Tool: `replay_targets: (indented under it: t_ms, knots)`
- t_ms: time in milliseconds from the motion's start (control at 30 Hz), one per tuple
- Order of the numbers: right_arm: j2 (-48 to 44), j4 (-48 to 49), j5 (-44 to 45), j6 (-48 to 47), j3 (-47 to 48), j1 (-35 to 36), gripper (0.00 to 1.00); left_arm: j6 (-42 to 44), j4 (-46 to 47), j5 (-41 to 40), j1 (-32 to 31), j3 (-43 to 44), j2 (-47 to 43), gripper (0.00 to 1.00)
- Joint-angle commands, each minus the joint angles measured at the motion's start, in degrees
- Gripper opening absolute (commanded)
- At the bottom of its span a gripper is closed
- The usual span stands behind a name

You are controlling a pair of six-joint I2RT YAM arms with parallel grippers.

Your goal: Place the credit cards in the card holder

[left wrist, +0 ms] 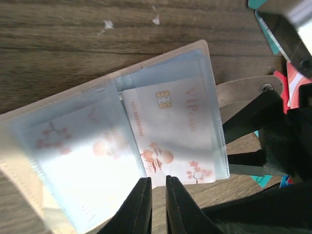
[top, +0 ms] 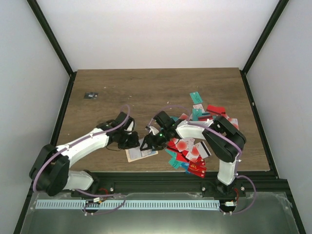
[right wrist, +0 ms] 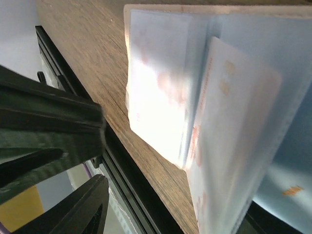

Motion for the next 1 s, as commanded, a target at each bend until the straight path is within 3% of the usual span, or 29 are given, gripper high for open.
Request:
replay_targets:
  t_ms: [0,333,567,767,967]
  knots:
    - [1.1,-2.5,1.0,0.4,4.7,1.9,0.58,-0.9,-5.9,-4.0,1.5,2.1,-4.7,0.11]
    - [6.6,-5.7,0.8,1.4,14.6,8.9,0.65,-2.8,-12.9,-7.5,6.6,0.6,-14.7,0.16]
    - [4.2,-10.4,4.1,-1.1,17.2,8.9,0.66,-1.5,-10.8,-2.7,7.2,-2.8,-17.4,0.17]
    - [-5.1,-20.8,15.6,-0.9,13.5,6.8,0.69,1.6,-6.3,3.7,6.7,-3.0,-17.9,0.19]
    - [-16.2,-35.3,31.2,6.8,3.0,1.5,0.78,3.0,-1.2,7.2,3.1,0.2,-12.9,0.19]
